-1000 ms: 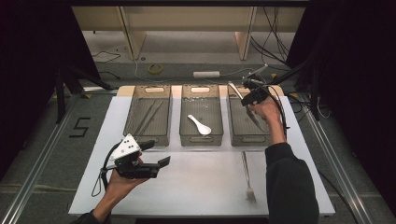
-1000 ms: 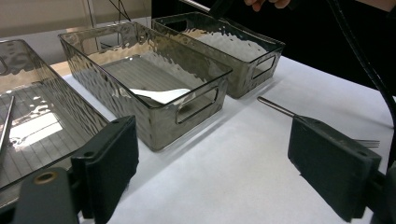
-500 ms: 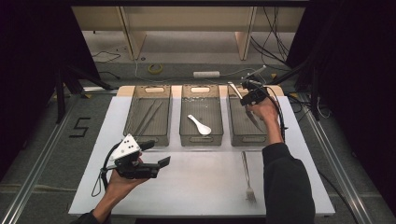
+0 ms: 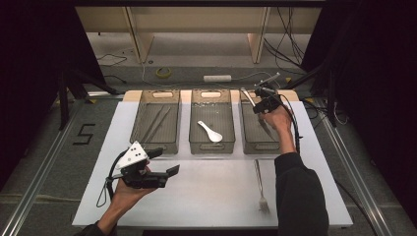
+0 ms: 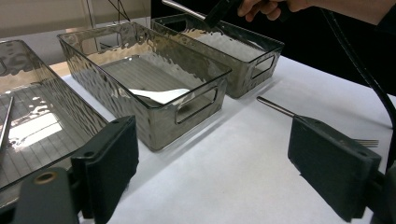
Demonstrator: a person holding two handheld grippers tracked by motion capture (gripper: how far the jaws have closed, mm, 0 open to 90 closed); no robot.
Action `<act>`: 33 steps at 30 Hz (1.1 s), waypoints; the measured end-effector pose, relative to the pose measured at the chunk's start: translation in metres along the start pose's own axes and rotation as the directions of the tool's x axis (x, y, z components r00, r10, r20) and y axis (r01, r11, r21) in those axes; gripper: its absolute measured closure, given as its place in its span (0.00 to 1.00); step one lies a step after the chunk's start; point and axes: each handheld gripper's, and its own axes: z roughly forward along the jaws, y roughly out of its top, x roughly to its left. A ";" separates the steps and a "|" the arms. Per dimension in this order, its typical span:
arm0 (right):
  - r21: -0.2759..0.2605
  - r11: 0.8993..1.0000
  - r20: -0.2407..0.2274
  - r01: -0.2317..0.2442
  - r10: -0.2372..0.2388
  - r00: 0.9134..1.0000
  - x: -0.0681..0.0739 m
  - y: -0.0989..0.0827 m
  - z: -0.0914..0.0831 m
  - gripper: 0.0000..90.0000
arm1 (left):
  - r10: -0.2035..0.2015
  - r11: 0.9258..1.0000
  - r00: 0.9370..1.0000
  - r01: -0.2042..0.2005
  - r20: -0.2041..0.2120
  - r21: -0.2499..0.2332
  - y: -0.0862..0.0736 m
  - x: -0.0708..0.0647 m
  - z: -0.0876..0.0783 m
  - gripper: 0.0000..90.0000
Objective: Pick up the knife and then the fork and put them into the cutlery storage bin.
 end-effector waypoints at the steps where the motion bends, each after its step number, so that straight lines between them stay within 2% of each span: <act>1: 0.000 1.000 -0.002 -0.002 0.002 1.000 0.000 -0.001 0.001 0.90 | 0.000 1.000 1.000 0.000 0.000 -0.001 0.000 0.000 0.000 0.18; 12: 0.023 0.999 -0.011 -0.039 0.040 0.999 0.003 -0.006 0.011 0.89 | -0.002 1.000 1.000 0.002 0.001 -0.002 0.000 0.000 0.000 0.18; 18: 0.048 0.996 0.002 -0.069 0.069 0.998 0.002 -0.007 0.016 0.89 | 0.000 1.000 1.000 0.000 0.002 -0.001 0.000 0.000 0.000 0.18; 23: 0.062 0.995 0.004 -0.074 0.074 0.997 0.001 -0.010 0.020 0.88 | 0.000 1.000 1.000 0.000 0.002 0.000 0.000 0.000 0.000 0.18; 24: 0.068 0.995 -0.009 -0.075 0.076 0.997 0.001 -0.010 0.021 0.86 | 0.000 1.000 1.000 0.000 0.001 0.000 0.000 0.000 0.000 0.18; 27: 0.048 0.995 -0.043 -0.091 0.093 0.995 0.000 -0.009 0.017 0.68 | -0.001 1.000 1.000 0.001 0.003 0.000 0.000 0.000 0.000 0.18; 29: 0.044 0.997 -0.032 -0.062 0.064 0.997 0.002 -0.008 0.012 0.64 | 0.001 1.000 1.000 -0.001 0.003 0.001 0.000 0.000 0.000 0.18; 33: -0.001 0.999 -0.051 -0.036 0.036 0.998 0.005 -0.008 0.000 0.53 | 0.000 1.000 1.000 0.000 0.001 0.000 0.000 0.000 0.001 0.18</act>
